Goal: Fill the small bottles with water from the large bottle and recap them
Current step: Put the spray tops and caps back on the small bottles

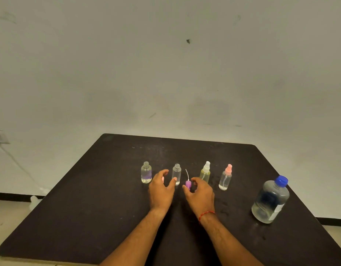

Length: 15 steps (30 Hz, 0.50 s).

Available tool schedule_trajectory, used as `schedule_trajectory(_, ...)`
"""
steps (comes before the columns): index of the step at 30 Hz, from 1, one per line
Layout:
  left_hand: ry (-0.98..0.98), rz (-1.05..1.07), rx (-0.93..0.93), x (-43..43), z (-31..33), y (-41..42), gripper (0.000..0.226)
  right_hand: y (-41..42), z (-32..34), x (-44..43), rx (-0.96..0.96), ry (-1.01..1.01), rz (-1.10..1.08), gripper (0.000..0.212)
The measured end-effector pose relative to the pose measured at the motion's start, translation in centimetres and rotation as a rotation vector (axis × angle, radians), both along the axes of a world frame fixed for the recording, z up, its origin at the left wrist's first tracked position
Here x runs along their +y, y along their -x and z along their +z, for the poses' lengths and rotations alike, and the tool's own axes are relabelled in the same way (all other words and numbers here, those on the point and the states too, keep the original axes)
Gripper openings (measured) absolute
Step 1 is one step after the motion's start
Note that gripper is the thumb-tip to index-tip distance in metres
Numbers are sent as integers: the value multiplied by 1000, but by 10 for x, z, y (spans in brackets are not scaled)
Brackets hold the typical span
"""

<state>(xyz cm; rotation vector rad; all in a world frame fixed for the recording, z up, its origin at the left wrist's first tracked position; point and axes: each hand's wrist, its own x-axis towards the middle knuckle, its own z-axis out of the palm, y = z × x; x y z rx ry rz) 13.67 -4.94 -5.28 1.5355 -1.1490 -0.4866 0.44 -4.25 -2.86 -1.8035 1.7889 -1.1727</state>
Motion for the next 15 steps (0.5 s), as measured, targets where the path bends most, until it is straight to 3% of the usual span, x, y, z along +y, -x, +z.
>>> schedule_trajectory(7, -61, -79, 8, -21, -9, 0, 53, -10, -9, -18, 160, -78, -28, 29)
schedule_trajectory(15, -73, -144, 9, -33, -12, 2, 36, -4, -14, -23, 145, -57, -41, 11)
